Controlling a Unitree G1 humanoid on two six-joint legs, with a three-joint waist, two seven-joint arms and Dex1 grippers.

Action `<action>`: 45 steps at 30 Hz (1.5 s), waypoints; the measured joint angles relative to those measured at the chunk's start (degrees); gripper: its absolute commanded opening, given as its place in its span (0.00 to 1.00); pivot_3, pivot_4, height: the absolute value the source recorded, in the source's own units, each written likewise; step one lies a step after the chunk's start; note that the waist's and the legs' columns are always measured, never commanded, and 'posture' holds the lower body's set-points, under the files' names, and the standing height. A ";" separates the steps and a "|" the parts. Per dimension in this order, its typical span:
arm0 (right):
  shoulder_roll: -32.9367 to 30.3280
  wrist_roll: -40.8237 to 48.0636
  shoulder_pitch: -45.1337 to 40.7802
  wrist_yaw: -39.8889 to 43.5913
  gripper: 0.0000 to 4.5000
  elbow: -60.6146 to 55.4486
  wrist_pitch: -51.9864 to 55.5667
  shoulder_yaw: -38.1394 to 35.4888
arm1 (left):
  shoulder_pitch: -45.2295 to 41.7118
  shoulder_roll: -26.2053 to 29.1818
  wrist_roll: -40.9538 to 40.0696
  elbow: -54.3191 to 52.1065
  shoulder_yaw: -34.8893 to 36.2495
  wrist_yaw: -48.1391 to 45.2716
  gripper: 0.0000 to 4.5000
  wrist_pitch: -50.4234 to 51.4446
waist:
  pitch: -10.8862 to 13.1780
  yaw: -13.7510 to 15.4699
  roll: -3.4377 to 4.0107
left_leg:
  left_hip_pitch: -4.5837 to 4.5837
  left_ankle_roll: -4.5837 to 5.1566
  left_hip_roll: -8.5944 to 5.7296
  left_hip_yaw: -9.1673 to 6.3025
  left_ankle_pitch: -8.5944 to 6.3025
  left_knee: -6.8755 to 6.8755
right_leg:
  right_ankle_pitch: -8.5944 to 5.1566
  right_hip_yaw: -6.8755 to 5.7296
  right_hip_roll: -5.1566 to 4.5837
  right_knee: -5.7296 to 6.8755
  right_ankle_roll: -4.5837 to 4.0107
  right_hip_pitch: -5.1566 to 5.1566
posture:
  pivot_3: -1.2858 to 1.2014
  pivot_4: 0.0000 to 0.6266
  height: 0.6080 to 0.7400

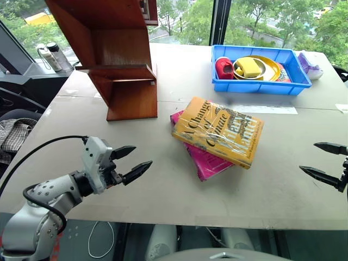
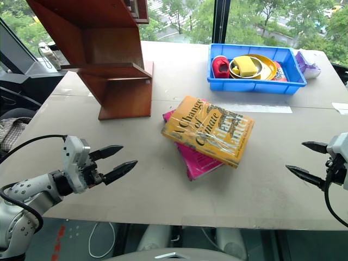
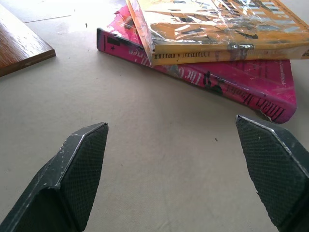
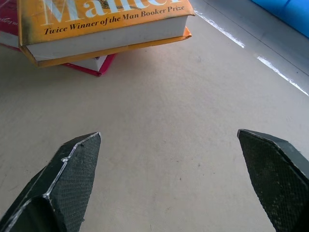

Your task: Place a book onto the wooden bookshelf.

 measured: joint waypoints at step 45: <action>11.44 -9.58 -49.87 -22.62 0.01 -3.87 35.67 49.91 | 1.25 2.74 1.48 -4.19 -6.01 -1.09 0.98 -3.85 | 0.05 -0.36 0.09 | -0.07 0.09 -0.06 0.05 -0.04 0.09 | 0.03 -0.09 0.08 0.01 0.00 -0.01 | 0.52 0.24 1.00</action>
